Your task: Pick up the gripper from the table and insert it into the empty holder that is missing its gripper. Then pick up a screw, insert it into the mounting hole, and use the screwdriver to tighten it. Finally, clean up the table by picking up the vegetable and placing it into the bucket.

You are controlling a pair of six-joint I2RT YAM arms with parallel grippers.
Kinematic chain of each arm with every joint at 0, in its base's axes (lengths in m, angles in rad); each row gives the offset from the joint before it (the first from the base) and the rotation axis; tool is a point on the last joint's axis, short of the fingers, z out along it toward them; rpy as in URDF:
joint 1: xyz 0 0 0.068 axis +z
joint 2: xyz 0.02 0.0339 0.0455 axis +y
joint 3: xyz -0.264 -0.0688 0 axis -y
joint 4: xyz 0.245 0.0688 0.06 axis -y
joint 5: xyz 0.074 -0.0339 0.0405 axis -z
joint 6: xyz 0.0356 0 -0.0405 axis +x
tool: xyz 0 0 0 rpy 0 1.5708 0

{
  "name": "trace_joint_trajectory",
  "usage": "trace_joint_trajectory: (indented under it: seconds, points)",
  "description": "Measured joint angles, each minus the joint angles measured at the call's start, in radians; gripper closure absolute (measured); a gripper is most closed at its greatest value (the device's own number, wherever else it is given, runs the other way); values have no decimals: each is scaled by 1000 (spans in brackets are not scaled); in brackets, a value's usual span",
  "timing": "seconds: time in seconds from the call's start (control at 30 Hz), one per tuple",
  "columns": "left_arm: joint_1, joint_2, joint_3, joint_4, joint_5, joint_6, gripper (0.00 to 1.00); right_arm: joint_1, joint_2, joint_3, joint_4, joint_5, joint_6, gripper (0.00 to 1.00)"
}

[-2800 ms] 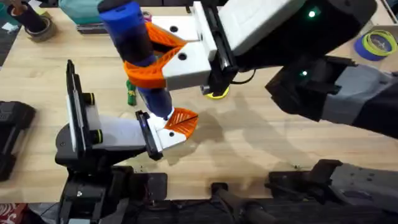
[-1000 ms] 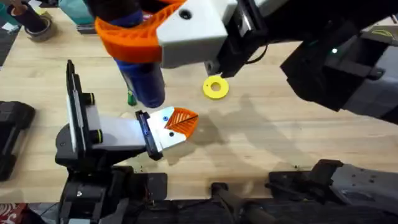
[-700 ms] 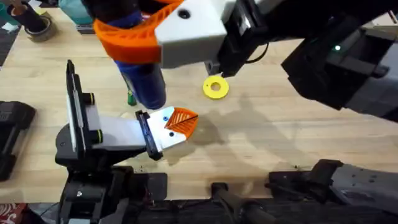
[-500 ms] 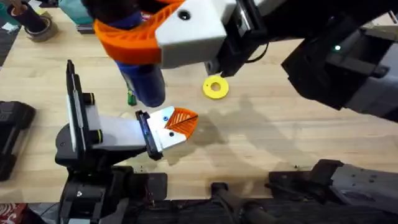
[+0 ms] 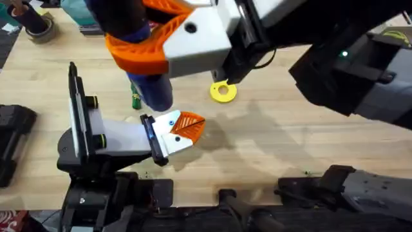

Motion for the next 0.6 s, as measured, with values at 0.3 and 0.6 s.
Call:
trace_joint_trajectory:
  seconds: [0.3, 0.6]
  points:
    - [0, 0, 0, 0, 0, 0, 985, 0, 0, -30, 1, 0, -3, 979]
    - [0, 0, 0, 0, 0, 0, 985, 0, 0, -78, 26, 0, -10, 979]
